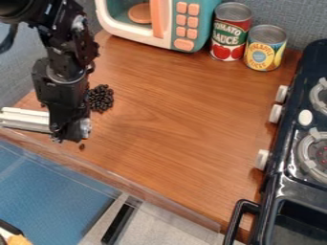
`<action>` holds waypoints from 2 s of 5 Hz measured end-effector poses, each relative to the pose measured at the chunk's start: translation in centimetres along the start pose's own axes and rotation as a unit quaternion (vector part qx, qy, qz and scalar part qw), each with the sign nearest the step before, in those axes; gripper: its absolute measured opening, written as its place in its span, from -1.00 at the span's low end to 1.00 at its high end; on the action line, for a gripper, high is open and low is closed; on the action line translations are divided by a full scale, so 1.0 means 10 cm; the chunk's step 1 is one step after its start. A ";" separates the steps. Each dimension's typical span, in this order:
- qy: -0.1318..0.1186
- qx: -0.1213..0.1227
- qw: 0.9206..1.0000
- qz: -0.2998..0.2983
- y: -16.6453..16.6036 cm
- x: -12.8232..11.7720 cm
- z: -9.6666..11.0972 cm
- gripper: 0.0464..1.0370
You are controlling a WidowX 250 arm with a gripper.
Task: Sweep into pile
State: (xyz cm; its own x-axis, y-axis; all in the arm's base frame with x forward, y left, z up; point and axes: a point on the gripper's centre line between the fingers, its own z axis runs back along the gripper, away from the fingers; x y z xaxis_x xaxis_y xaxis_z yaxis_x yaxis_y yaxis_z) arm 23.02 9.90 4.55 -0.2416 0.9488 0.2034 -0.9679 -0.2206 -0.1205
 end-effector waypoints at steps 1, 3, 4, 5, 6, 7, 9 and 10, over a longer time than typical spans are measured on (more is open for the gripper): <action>0.009 0.011 0.999 -0.036 -0.01 -0.03 -0.06 -0.30; -0.002 0.013 0.996 -0.090 -0.17 0.02 -0.03 -0.30; -0.018 0.012 0.997 -0.076 -0.28 0.22 0.05 -0.30; 0.005 0.009 0.995 -0.095 -0.35 0.18 0.02 -0.30; 0.008 -0.003 0.985 -0.174 -0.55 -0.08 0.09 -0.30; -0.001 -0.026 0.968 -0.250 -0.80 -0.43 0.21 -0.30; -0.002 -0.016 0.943 -0.333 -1.00 -0.79 0.01 -0.30; -0.005 0.016 0.935 -0.353 -1.05 -0.89 -0.15 -0.30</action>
State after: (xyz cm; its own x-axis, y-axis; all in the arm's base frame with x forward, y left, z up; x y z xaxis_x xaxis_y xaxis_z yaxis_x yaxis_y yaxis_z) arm 35.41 4.13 2.60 0.4585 0.8581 0.2313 -0.8878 0.4539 0.0758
